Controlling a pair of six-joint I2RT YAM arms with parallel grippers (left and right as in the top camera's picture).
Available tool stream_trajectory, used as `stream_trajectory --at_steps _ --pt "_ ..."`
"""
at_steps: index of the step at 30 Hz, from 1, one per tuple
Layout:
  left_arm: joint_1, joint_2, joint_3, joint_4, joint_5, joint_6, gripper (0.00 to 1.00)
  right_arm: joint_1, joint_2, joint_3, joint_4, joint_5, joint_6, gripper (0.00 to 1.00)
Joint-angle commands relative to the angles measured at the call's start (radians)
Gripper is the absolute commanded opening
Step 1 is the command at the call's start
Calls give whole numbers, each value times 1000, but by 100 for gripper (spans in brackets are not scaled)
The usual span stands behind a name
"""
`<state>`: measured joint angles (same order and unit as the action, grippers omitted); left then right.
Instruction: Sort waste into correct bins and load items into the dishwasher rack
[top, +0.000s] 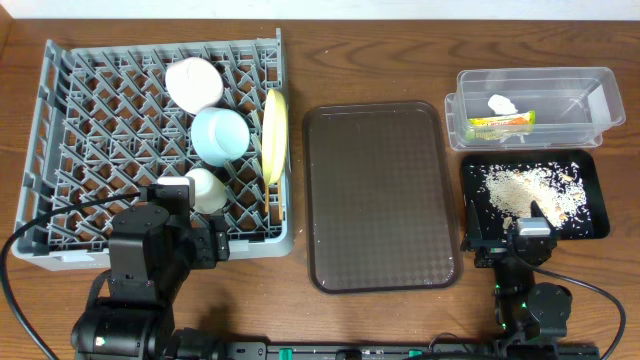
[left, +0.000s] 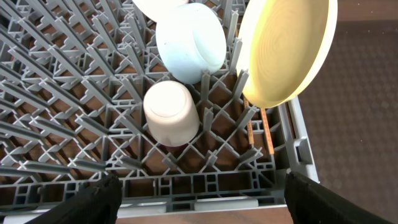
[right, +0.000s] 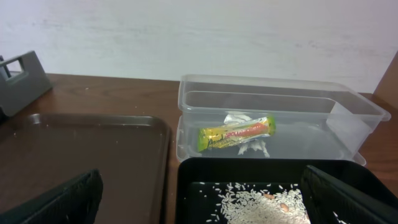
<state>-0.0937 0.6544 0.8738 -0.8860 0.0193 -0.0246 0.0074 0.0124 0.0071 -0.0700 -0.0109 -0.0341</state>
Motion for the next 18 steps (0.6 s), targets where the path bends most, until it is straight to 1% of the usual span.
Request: stream_trajectory --at_steps 1,9,13,16,18 --pt "-3 0 -3 2 -8 13 86 -7 -6 -2 -4 -1 -8 99" --pt "-3 0 -3 2 -8 13 85 -7 -6 -2 -4 -1 -8 99" --pt "-3 -40 -11 -6 -7 14 86 -7 -6 -2 -4 -1 -8 99" --pt "-3 -102 -64 23 -9 13 86 -7 -6 -2 -4 -1 -8 99" --pt "-3 -164 -141 71 -9 13 86 -7 -6 -2 -4 -1 -8 99"
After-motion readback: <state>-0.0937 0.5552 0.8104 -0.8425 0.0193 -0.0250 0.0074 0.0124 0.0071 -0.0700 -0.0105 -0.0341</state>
